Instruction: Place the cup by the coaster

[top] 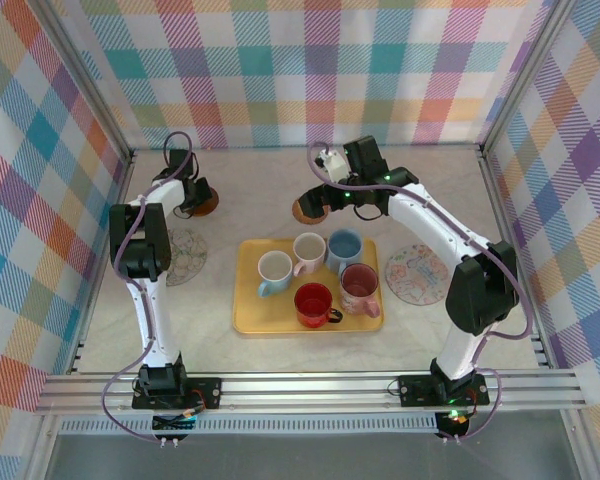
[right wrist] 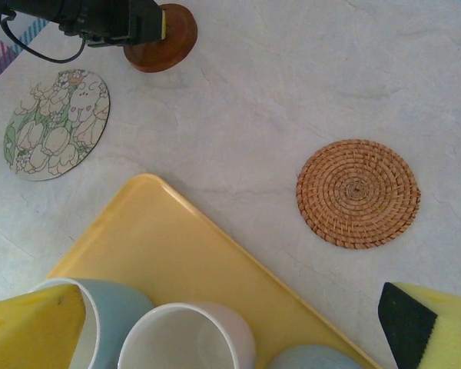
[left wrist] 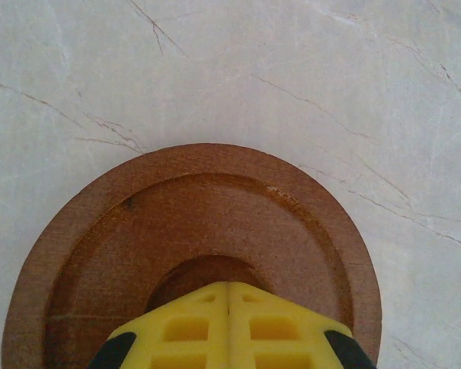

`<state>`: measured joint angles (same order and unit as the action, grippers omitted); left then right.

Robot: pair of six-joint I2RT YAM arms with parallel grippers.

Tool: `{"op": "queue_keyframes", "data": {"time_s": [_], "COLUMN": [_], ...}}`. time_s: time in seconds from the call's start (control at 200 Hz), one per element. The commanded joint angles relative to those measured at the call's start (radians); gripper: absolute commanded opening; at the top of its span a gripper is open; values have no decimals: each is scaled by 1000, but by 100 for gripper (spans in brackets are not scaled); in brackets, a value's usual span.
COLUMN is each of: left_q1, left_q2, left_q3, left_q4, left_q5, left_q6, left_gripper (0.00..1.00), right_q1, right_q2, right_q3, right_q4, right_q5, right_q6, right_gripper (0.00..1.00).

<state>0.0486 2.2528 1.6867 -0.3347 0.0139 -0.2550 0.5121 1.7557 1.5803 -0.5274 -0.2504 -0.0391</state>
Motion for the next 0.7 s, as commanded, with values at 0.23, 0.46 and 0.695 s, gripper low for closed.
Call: {"op": "queue_keyframes", "data": {"time_s": [0.23,0.46,0.695], "left_q1": [-34,-80,-126], "left_q2": [37,45,51], "left_q3": [23,75,109], "left_q4": [-188,-274,-337], "left_q5": [55,78,117], "left_q6": [92,140,165], "left_gripper": [0,0,0], "right_q1": [7,8,8], "right_q2": [-4,-10,-20], "right_q3": [4,-11,-40], "right_q4": [3,6,24], "right_q5": [-13,-22,-32], "right_q6": [12,11,18], "right_gripper": [99,99,99]}}
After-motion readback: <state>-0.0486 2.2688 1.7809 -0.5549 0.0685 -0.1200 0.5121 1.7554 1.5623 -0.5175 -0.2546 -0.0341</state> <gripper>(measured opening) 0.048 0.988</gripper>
